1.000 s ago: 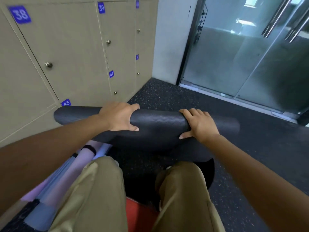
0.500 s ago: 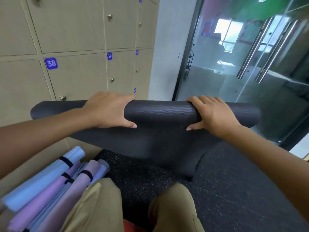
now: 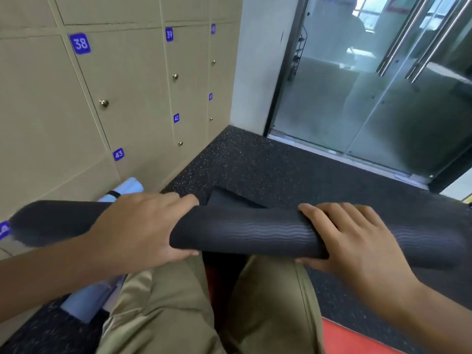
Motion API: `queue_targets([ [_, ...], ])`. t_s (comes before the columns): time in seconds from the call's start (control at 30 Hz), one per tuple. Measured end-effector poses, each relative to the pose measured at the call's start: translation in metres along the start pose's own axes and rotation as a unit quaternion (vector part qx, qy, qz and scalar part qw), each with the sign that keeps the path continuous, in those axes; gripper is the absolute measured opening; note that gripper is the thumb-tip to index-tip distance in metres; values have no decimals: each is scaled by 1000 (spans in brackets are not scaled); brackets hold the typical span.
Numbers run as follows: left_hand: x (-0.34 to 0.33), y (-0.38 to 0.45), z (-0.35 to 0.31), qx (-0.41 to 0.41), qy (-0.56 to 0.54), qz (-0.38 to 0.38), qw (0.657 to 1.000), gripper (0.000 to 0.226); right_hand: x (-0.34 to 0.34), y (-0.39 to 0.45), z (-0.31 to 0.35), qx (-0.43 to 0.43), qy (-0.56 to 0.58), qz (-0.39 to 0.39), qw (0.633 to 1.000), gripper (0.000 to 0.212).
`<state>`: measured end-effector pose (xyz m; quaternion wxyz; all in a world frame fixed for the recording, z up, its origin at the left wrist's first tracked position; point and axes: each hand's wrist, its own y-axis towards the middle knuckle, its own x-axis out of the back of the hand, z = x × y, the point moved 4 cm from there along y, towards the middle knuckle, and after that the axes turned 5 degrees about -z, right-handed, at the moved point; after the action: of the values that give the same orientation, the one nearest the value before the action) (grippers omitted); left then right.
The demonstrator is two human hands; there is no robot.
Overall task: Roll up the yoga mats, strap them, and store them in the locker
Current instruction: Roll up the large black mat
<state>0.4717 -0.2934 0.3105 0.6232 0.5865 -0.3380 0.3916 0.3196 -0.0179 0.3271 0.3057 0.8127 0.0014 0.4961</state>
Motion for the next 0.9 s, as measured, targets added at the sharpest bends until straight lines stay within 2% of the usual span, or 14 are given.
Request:
queue_targets([
  [0.13,-41,-45,-21,6,-32,69,997,57,-28,-56,29,-6,50,62,997,78],
  [0.27,-69,-72,-39,-21,-20,140,990,64,-53,-97,51,-19,76,107,991,79],
  [0.43,-84,-79,-43,-24,-11,177,984,73,-68,-112,57,-23,80,123,989,84],
  [0.63,-85,-72,-40,-17,-29,202,979,73,-73,-106,56,-52,89,159,982,90],
  [0.7,-86,-69,-39,5,-57,246,968,73,-75,-102,54,-51,91,165,981,91],
  [0.8,-87,-61,-35,48,-106,352,929,73,-75,-97,58,-5,63,139,988,91],
  [0.9,-89,-52,-30,71,-176,389,901,66,-79,-96,67,37,38,117,992,88],
])
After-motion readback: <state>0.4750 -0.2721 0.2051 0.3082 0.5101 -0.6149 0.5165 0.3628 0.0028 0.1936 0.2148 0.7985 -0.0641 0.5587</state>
